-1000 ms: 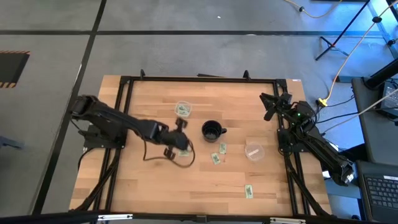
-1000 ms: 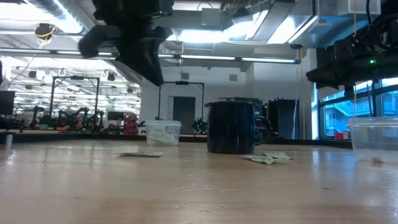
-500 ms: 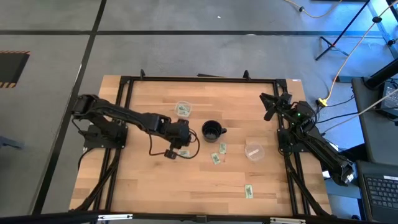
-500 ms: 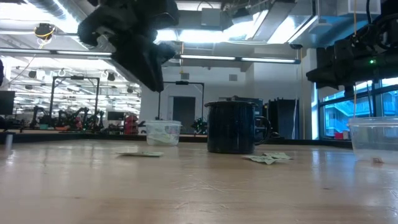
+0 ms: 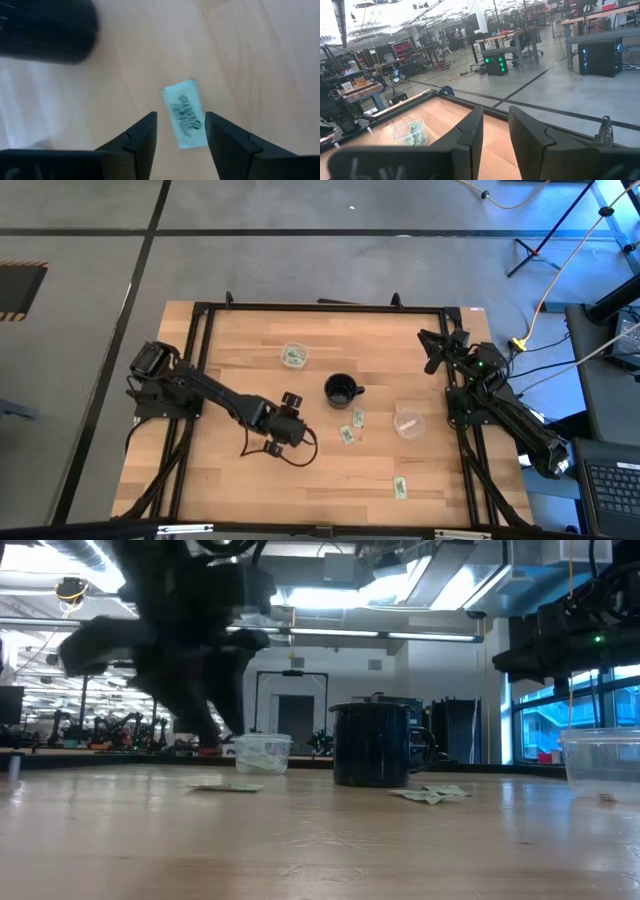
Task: Pick and place items into bin
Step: Put the green stevia packet into the top transparent bin
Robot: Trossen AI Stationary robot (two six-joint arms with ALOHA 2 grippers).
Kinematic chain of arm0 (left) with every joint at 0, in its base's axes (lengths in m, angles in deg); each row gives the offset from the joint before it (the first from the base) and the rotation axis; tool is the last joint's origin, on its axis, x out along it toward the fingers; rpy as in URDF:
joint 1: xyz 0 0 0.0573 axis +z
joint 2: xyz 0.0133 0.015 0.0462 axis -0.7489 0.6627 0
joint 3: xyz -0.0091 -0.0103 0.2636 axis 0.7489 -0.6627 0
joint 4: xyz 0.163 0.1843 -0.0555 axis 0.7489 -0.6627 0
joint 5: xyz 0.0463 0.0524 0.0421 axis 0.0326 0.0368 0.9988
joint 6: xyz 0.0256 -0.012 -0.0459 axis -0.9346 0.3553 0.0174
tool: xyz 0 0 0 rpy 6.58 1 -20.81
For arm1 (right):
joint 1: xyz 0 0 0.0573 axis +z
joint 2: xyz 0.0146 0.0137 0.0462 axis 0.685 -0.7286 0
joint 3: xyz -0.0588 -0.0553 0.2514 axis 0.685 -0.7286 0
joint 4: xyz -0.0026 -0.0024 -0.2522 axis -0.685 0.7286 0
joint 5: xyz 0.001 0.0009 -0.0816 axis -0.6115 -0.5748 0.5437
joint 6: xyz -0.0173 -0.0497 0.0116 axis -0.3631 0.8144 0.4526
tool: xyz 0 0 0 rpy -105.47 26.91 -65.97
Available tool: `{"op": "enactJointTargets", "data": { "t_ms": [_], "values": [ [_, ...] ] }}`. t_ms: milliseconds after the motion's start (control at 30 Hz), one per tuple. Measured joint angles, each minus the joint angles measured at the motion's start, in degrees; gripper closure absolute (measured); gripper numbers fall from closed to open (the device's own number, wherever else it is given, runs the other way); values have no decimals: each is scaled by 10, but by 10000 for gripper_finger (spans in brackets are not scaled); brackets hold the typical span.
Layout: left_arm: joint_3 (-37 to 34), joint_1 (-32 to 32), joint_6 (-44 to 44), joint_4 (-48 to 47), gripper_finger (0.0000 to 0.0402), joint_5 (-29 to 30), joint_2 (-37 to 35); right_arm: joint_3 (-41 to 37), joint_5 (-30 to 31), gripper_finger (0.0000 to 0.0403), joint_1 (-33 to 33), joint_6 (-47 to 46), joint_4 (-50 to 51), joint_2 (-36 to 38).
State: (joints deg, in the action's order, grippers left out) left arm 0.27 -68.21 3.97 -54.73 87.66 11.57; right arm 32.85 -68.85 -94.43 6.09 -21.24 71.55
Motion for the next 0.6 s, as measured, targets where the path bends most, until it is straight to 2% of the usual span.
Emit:
{"op": "enactJointTargets", "data": {
  "t_ms": [300,600],
  "values": [
    [0,-13,56,1,257,-15,41,0,0,308,0,1,0,0],
    [3,-14,61,2,274,0,74,0,0,308,0,3,0,0]
  ]
}}
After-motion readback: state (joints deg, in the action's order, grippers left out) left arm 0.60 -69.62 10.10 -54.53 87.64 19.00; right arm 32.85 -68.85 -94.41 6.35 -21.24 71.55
